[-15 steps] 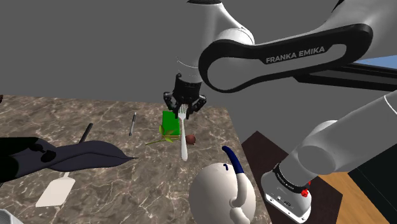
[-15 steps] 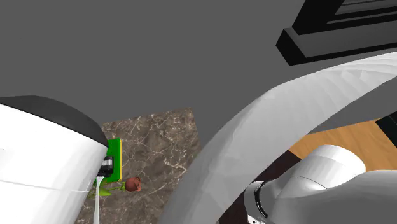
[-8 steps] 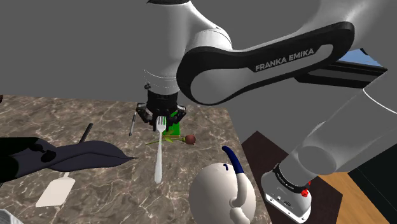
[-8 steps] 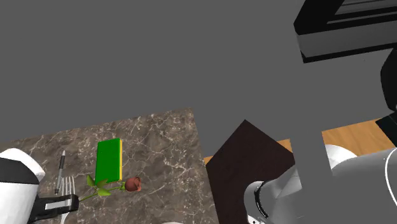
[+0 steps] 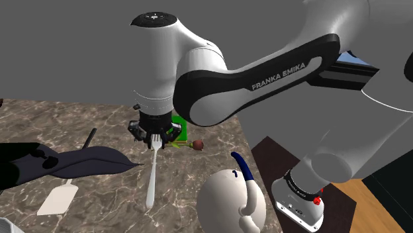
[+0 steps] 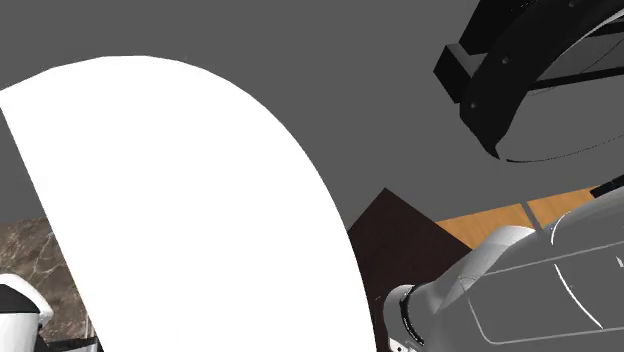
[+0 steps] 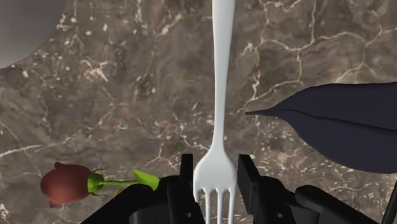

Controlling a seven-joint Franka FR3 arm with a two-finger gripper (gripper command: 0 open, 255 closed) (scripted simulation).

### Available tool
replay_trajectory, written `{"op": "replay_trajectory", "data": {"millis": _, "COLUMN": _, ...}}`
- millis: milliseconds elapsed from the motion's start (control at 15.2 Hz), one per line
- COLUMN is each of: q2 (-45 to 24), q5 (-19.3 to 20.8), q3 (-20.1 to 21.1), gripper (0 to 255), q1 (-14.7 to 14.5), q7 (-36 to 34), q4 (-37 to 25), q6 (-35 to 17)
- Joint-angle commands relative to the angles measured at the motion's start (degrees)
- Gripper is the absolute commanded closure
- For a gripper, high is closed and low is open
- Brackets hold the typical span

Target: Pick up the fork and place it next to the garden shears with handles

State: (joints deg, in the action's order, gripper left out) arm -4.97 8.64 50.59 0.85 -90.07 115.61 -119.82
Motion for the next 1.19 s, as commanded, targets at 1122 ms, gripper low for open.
{"op": "replay_trajectory", "data": {"millis": 1122, "q2": -8.32, "q5": 9.15, "q3": -2.42, "gripper": 255, "q1": -2.64, "q7": -6.74, "q4": 5.51, "q6": -10.28}}
